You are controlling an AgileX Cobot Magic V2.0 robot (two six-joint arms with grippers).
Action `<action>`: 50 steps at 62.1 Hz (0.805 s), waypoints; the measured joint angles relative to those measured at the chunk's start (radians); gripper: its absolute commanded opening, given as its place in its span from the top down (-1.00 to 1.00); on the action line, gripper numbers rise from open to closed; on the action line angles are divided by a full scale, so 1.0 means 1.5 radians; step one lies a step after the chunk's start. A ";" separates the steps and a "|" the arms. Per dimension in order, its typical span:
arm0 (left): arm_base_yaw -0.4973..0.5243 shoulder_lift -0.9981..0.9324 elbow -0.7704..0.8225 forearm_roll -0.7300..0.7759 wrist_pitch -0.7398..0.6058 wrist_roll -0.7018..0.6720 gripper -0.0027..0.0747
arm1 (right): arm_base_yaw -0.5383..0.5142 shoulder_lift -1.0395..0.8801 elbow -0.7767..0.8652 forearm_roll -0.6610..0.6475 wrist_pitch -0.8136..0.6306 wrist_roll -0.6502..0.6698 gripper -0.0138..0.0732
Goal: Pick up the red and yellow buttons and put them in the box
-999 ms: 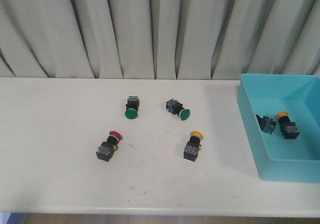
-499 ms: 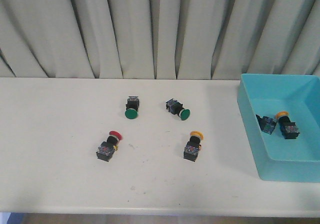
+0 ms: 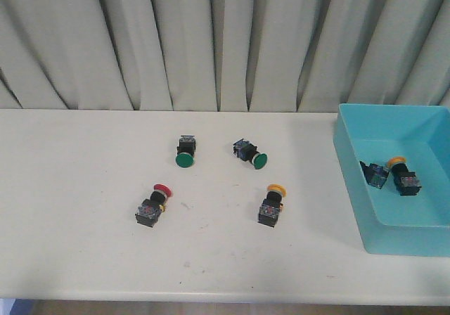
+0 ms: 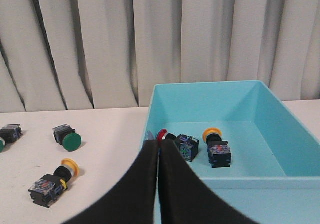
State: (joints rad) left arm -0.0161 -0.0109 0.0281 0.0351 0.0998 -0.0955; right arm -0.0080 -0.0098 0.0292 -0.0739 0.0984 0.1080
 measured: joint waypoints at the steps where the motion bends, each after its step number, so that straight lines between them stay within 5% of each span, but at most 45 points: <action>1: 0.000 0.000 0.000 0.000 0.000 0.000 0.95 | 0.000 0.000 0.000 -0.001 0.000 0.000 0.69; 50: 0.000 0.000 0.000 0.000 0.000 0.000 0.95 | 0.000 0.000 0.000 -0.015 -0.002 -0.030 0.69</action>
State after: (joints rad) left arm -0.0161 -0.0109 0.0281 0.0351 0.0998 -0.0955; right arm -0.0080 -0.0098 0.0292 -0.0970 0.0955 0.0628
